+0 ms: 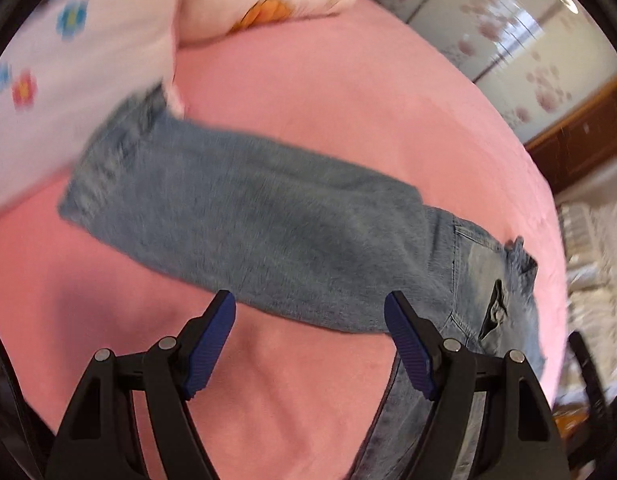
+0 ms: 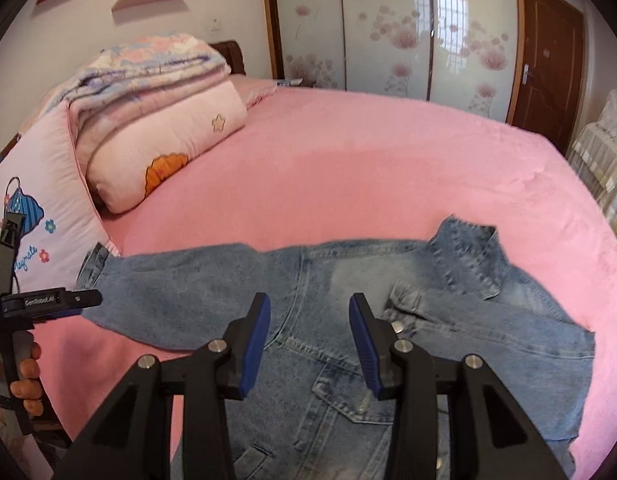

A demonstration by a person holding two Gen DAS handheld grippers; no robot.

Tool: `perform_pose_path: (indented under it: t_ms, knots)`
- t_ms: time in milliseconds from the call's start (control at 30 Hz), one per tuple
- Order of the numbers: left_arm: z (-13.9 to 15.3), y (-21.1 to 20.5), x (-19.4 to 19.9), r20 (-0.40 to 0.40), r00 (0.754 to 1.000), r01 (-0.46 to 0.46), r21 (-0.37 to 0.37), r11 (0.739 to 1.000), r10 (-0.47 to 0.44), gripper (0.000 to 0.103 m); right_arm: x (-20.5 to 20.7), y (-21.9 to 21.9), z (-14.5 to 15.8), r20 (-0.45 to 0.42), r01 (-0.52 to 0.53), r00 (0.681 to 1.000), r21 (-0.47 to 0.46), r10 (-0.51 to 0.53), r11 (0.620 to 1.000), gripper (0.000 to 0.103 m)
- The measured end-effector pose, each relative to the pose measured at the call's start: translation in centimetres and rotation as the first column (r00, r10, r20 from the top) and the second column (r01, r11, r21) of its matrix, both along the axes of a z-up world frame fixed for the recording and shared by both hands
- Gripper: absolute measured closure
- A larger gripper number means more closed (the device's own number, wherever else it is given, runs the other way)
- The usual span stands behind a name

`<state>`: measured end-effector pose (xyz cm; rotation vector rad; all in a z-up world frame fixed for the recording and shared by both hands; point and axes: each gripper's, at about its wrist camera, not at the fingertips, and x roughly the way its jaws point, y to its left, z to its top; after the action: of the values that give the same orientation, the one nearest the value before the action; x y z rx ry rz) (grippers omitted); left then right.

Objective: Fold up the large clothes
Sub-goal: 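Grasp the cuff of the other sleeve with the left tool, then fold the gripped sleeve across the jacket front with the left tool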

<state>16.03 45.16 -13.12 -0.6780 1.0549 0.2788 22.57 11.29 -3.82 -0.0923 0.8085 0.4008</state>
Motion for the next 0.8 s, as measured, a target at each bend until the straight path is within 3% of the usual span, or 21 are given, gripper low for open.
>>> perform_pose_path:
  t_ms: [67,167,333,467,533,567,633,700,800]
  knots:
    - [-2.5,1.5,-0.4,-0.021,0.997,-0.071,-0.067,0.995,0.070,0.028,0.1,0.8,-1.4,-0.018,-0.017,1.000,-0.015,0.017,1.000,0.062]
    - [-5.9,4.3,-1.2,-0.049,0.979,-0.205,-0.156,0.966,0.200,0.028,-0.1,1.8,-3.0,-0.044,-0.047,0.998,-0.032,0.045,0.998,0.062]
    - [-9.6,7.4,-1.4,-0.082,0.942,-0.336,-0.232,0.913,0.326,0.028,-0.5,2.7,-4.6,-0.074,-0.088,0.994,-0.046,0.085,0.995,0.062]
    - [-10.2,8.1,-1.3,-0.034,0.920,-0.387,-0.223,0.895,0.389,0.028,-0.9,2.6,-5.2,-0.068,-0.108,0.992,-0.054,0.105,0.993,0.062]
    - [-10.4,8.1,-1.2,-0.013,0.909,-0.410,-0.201,0.890,0.416,0.030,-1.0,2.5,-5.5,-0.071,-0.115,0.991,-0.058,0.111,0.992,0.062]
    - [-10.5,7.9,-1.0,-0.012,0.905,-0.420,-0.175,0.891,0.425,0.037,-1.0,2.3,-5.8,-0.075,-0.116,0.991,-0.063,0.111,0.991,0.062]
    - [-9.7,7.3,-0.2,-0.025,0.906,-0.423,-0.059,0.904,0.422,0.094,-1.0,2.0,-6.2,-0.086,-0.114,0.990,-0.069,0.108,0.991,0.062]
    - [-8.3,6.0,0.9,-0.026,0.919,-0.393,0.037,0.919,0.394,0.096,-0.9,1.2,-6.9,-0.103,-0.106,0.990,-0.070,0.099,0.992,0.062]
    - [-3.9,2.0,2.5,0.083,0.946,-0.323,0.167,0.932,0.313,0.097,-0.9,0.0,-7.5,-0.117,-0.094,0.989,-0.068,0.086,0.993,0.062]
